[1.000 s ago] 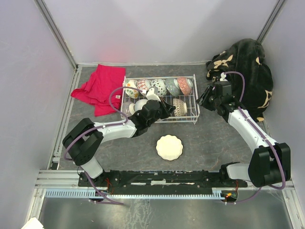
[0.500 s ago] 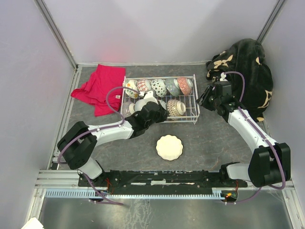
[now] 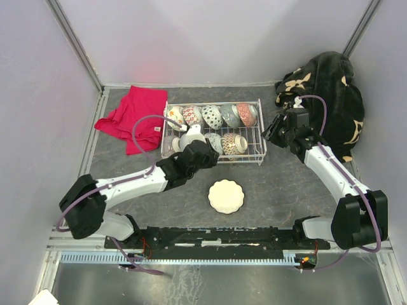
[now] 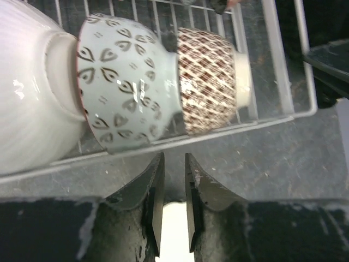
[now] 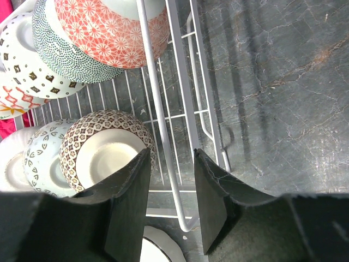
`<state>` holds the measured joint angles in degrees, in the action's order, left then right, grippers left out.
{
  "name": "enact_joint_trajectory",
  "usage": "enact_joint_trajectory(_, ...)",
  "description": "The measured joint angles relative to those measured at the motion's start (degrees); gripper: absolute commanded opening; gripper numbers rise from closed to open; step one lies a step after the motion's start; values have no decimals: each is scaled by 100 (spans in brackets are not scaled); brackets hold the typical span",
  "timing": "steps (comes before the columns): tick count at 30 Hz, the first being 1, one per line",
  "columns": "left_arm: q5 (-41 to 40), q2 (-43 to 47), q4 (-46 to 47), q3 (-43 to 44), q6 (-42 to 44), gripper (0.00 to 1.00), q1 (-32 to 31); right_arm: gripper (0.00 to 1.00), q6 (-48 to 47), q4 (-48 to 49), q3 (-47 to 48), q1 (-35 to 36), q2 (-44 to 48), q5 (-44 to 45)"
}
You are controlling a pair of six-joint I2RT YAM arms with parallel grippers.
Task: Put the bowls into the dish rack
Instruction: Pick up the bowl from the center of the board.
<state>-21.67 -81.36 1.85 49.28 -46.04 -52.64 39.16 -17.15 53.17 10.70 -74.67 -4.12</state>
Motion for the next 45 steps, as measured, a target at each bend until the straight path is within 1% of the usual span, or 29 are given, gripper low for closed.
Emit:
enact_joint_trajectory(3, -249, 428, -256, 0, 83, 43, -310, 58, 9, 0, 0, 0, 0, -7)
enact_joint_trajectory(5, -365, 750, -385, -2, 149, 49, -577, 63, 7, 0, 0, 0, 0, -17)
enact_joint_trajectory(7, -428, 1045, -470, -39, 201, 52, -822, 67, 2, -4, 0, 0, 11, -20)
enact_joint_trajectory(9, -501, 1338, -562, -144, 223, 55, -1084, 70, 4, -4, 0, 0, 37, -20)
enact_joint_trajectory(11, -527, 1526, -678, -260, 227, 64, -1322, 70, 2, -4, 0, 0, 83, -20)
enact_joint_trajectory(13, -538, 1604, -791, -385, 227, 70, -1567, 71, 2, -7, 0, 0, 144, -22)
enact_joint_trajectory(16, -551, 1604, -955, -599, 223, 75, -1921, 71, 0, -7, 0, 0, 249, -20)
enact_joint_trajectory(21, -715, 1207, -1080, -658, 223, 75, -2579, 72, 2, -7, 0, 0, 310, -20)
enact_joint_trajectory(25, -964, 437, -1362, -358, 223, 73, -3095, 72, 2, -11, 0, 0, 321, -17)
enact_joint_trajectory(28, -1113, -81, -1517, -55, 223, 71, -3307, 71, 2, -13, 0, 0, 380, -17)
enact_joint_trajectory(37, -1285, -1158, -1722, 527, 337, 70, -3405, 70, 2, -9, 0, 0, 535, -17)
enact_joint_trajectory(40, -1285, -1493, -1779, 796, 422, 67, -3407, 70, 2, -11, 0, 0, 535, -17)
enact_joint_trajectory(42, -1283, -1707, -1818, 962, 479, 63, -3407, 69, 2, -11, 0, 0, 535, -17)
enact_joint_trajectory(45, -1287, -1919, -1937, 1134, 531, 53, -3407, 69, 2, -11, 0, 0, 535, -17)
